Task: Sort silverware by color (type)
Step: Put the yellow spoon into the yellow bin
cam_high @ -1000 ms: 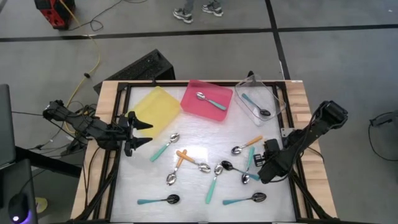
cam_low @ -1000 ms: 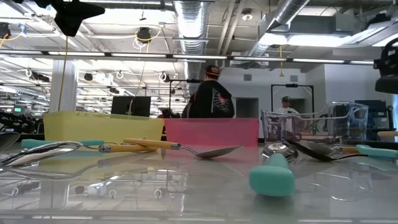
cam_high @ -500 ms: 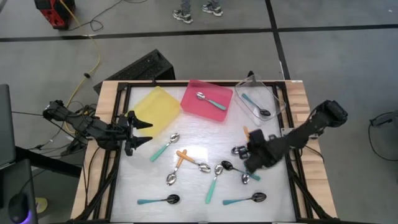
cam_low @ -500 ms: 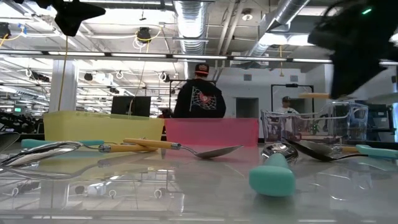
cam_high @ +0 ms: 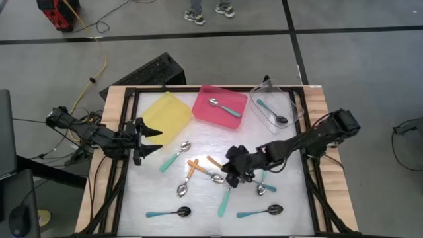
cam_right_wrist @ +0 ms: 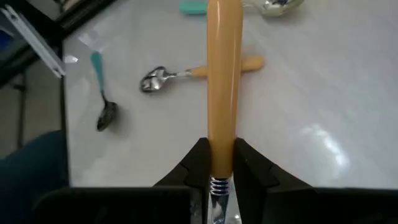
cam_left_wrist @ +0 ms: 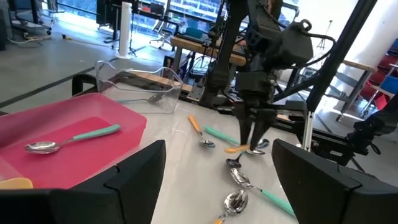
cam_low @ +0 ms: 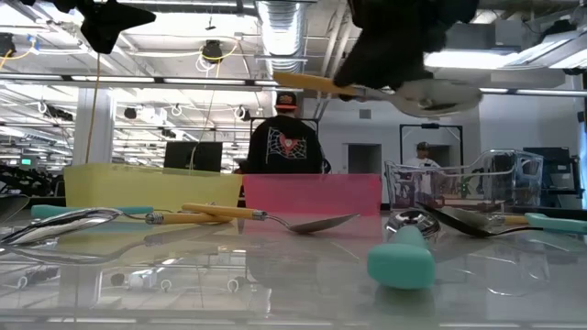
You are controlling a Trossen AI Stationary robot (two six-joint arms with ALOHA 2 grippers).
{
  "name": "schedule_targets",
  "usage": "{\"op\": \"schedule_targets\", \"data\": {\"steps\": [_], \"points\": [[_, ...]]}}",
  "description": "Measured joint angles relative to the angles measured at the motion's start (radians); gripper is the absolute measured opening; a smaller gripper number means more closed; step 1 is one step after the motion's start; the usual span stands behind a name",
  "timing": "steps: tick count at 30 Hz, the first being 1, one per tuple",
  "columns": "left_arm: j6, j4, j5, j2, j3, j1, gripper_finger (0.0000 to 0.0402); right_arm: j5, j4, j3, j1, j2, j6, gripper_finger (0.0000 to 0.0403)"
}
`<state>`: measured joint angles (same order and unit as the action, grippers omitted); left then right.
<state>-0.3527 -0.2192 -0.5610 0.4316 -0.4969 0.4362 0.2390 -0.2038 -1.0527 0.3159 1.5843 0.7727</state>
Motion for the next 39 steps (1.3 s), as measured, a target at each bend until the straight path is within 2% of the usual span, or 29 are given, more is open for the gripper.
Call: {"op": "schedule_targets", "data": {"steps": [10,21,28,39], "points": [[0.0,0.005,0.0,0.0,0.0,0.0,0.0281,0.024,-0.024,-0.309,-0.153,0.231,-0.291,0.0068],[0.0,0.008,0.001,-0.001,0.0,0.0,0.0281,0.019,-0.024,-0.778,-0.308,0.584,-0.593,0.0068],[0.0,0.004,0.001,0.0,0.0,0.0,0.0281,-0.036,-0.018,-1.031,-0.391,0.756,-0.651,0.0068],[0.0,0.0,0.001,0.0,0.0,0.0,0.0281,-0.114,0.025,-1.305,-0.465,0.966,-0.731,0.0068]]}}
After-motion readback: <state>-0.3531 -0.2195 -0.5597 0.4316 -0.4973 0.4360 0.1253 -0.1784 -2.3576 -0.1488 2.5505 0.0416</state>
